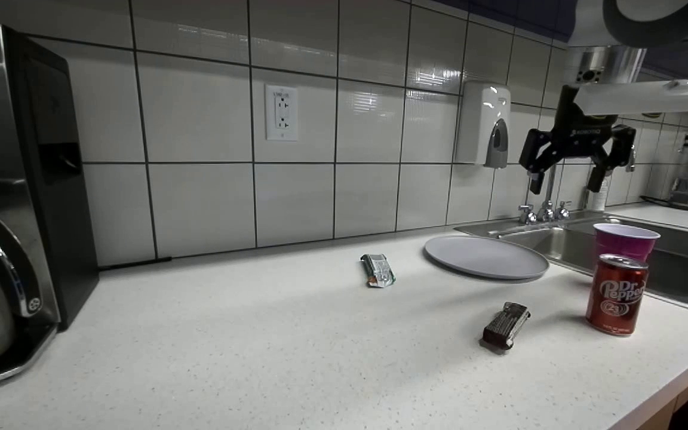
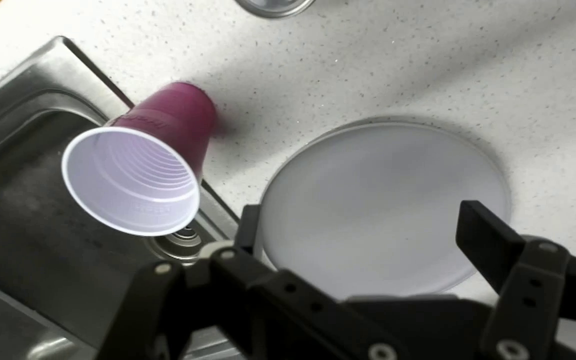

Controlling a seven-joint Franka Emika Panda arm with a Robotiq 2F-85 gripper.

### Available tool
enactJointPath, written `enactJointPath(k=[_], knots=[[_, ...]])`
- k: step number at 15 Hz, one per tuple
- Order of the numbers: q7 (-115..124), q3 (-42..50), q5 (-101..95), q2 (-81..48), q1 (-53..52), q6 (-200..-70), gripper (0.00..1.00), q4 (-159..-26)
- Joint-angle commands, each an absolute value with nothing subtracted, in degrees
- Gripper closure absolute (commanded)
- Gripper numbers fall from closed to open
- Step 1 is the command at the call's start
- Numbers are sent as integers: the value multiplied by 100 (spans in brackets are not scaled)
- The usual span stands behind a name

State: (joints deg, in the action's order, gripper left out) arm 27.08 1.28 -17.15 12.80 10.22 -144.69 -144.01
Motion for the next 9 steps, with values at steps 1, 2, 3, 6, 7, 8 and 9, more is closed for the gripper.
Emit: enactJointPath(k=[1,2,3,6,7,8,9], knots=[[2882,-127,-1630,1324,865,-14300,0,-14357],[2926,-185,-1613,1297,811,-14315,0,-14335],[3022,-254,-1636,1261,770,-14343,0,-14311],[3227,-411,-1689,1119,667,-14450,0,-14235],[3324,-466,-1691,1045,635,-14459,0,-14187],[3398,-502,-1675,999,599,-14441,0,-14150],[3504,-552,-1688,935,560,-14429,0,-14098]])
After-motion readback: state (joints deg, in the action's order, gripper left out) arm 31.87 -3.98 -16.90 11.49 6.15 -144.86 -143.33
